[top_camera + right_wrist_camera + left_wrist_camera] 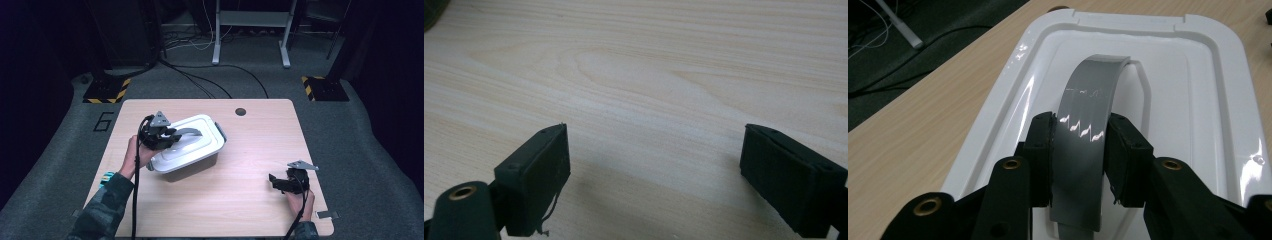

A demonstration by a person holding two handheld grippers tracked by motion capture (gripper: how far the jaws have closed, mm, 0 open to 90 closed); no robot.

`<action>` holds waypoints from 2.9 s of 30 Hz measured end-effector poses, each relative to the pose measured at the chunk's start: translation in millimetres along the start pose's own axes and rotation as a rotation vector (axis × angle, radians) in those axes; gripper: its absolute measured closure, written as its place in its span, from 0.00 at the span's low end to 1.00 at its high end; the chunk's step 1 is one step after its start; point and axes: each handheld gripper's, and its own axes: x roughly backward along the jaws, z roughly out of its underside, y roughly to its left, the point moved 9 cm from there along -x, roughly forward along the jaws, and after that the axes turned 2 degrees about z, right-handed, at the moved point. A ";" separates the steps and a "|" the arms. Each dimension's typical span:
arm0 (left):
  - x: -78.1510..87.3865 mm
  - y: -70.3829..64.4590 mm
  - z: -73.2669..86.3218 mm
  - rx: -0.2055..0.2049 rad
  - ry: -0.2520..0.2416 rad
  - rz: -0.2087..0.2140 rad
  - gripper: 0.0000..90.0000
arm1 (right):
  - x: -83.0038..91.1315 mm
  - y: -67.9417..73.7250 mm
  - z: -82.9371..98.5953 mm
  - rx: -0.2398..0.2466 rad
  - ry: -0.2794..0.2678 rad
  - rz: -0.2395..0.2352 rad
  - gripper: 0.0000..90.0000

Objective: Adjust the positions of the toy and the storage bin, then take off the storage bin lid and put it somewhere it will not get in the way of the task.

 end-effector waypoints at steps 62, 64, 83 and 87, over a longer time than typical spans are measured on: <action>55.1 -39.9 37.5 0.084 -0.030 -0.034 0.74 | 1.1 0.7 -0.5 0.004 -0.012 0.002 0.15; 56.2 -40.4 38.3 0.086 -0.028 -0.028 0.74 | 0.9 0.5 -0.4 0.006 -0.011 0.004 0.15; 49.7 -39.1 40.7 0.107 -0.012 -0.011 0.74 | 1.2 1.0 -0.5 0.011 -0.013 0.000 0.15; 52.8 -39.1 38.9 0.100 -0.015 -0.015 0.74 | 1.1 1.1 -0.5 0.012 -0.012 -0.001 0.15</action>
